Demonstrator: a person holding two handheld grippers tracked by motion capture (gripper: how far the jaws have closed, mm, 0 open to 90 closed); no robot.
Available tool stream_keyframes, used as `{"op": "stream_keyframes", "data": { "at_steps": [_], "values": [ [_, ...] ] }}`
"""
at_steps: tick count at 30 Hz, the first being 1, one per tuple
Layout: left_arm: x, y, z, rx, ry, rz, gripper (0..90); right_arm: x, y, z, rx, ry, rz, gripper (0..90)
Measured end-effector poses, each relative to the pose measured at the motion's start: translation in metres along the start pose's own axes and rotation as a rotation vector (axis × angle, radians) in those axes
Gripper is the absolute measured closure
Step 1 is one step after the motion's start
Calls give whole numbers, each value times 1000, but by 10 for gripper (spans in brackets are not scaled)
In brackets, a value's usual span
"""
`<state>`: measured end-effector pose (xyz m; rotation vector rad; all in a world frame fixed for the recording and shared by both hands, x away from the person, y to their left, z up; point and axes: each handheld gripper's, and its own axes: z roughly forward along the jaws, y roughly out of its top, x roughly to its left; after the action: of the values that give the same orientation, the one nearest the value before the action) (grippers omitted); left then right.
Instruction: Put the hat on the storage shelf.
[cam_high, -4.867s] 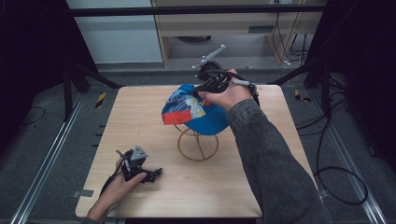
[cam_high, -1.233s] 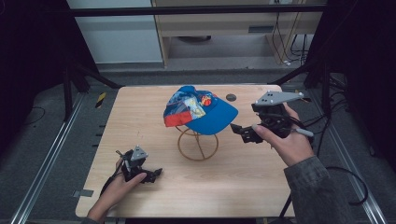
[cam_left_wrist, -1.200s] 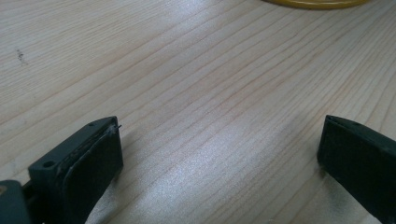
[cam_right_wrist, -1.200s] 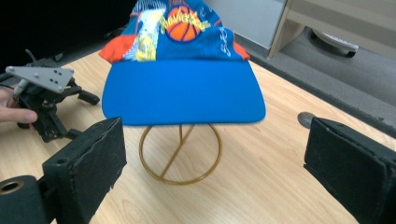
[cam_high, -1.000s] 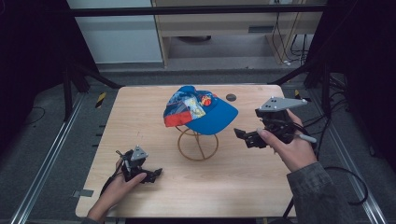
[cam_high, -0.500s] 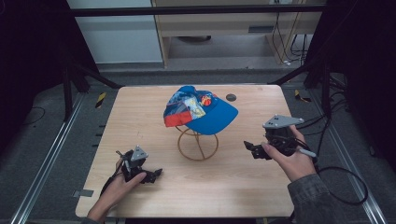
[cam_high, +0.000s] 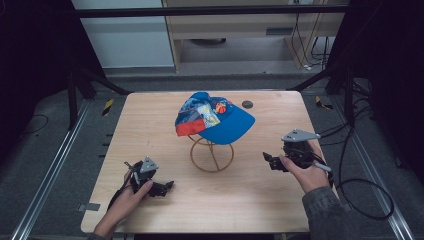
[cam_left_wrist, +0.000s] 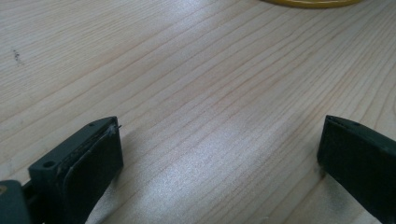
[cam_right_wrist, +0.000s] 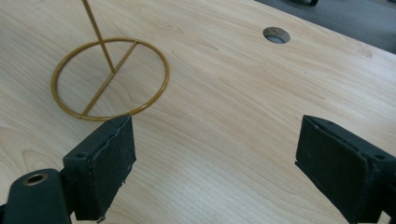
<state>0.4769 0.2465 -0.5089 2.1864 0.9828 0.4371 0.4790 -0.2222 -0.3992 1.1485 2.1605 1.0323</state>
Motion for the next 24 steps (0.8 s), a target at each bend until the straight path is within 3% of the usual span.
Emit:
{"op": "stream_keyframes", "data": {
  "at_steps": [12, 24],
  "values": [
    [0, 0, 0, -1, -2, -3, 0, -9, -19, 23, -25, -14, 43, 133],
    [0, 0, 0, -2, -2, -3, 0, -1, -43, 59, 45, 24, 101, 127]
  ]
}}
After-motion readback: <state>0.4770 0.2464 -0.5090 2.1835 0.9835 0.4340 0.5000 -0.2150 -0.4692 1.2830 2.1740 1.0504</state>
